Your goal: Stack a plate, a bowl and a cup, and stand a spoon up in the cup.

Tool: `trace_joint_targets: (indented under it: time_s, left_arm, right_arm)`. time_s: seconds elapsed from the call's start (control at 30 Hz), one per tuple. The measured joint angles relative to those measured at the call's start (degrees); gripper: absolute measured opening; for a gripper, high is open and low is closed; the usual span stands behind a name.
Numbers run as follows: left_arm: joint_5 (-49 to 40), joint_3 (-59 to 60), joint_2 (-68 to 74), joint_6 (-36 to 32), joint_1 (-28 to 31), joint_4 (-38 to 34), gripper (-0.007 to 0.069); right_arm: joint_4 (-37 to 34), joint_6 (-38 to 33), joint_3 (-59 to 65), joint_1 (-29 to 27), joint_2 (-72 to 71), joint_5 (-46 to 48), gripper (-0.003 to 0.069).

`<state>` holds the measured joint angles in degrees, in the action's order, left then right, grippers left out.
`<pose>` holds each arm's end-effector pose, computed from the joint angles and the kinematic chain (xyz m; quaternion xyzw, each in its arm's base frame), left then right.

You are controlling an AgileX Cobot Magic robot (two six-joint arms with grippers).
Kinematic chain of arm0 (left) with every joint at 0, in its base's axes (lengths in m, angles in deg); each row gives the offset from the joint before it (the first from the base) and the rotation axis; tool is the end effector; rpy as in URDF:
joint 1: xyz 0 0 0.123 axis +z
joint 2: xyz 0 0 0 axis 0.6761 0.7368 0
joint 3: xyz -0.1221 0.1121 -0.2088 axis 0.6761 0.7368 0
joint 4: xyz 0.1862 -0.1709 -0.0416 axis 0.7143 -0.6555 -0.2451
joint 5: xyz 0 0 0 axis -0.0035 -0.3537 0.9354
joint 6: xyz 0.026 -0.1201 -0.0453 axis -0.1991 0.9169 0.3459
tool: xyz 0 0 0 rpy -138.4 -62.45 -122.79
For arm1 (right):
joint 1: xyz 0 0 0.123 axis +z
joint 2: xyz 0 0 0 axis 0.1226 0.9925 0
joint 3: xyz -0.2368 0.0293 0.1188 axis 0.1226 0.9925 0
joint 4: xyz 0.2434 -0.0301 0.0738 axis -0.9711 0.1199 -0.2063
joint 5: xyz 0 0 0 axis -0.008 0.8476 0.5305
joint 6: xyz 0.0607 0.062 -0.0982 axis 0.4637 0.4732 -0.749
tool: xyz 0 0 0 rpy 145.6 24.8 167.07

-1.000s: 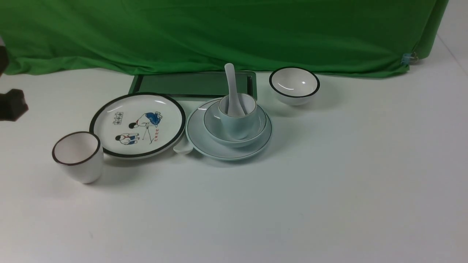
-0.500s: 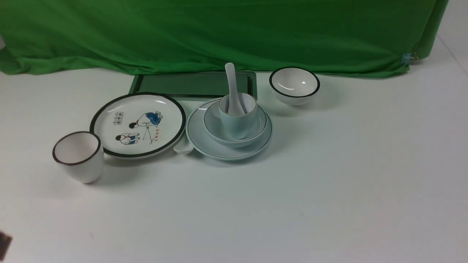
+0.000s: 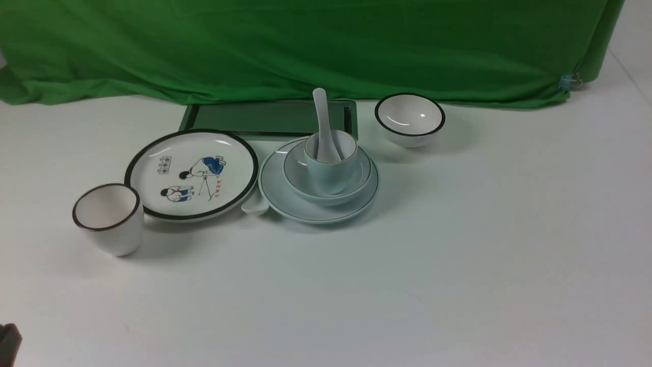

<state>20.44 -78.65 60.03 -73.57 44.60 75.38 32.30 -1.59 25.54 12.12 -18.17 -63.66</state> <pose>0.1183 0.0046 0.1825 -0.0226 0.7614 0.0057 0.6479 0.1182 0.0108 0.1849 -0.0574 0.7524 0.0095 0.6562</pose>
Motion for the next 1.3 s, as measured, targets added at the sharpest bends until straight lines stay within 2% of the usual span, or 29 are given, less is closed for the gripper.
trace_joint_targets:
  time_s: [0.33, 1.3]
  left_arm:
    - [-0.13, 0.0, 0.0, -0.85, -2.53, -0.62, -0.0009]
    - [-0.13, 0.0, 0.0, -1.12, -2.58, -0.09, -0.0009]
  right_arm:
    - [0.0, 0.0, 0.0, 0.0, 0.0, 0.0, 0.0152]
    - [0.0, 0.0, 0.0, 0.0, 0.0, 0.0, 0.0203]
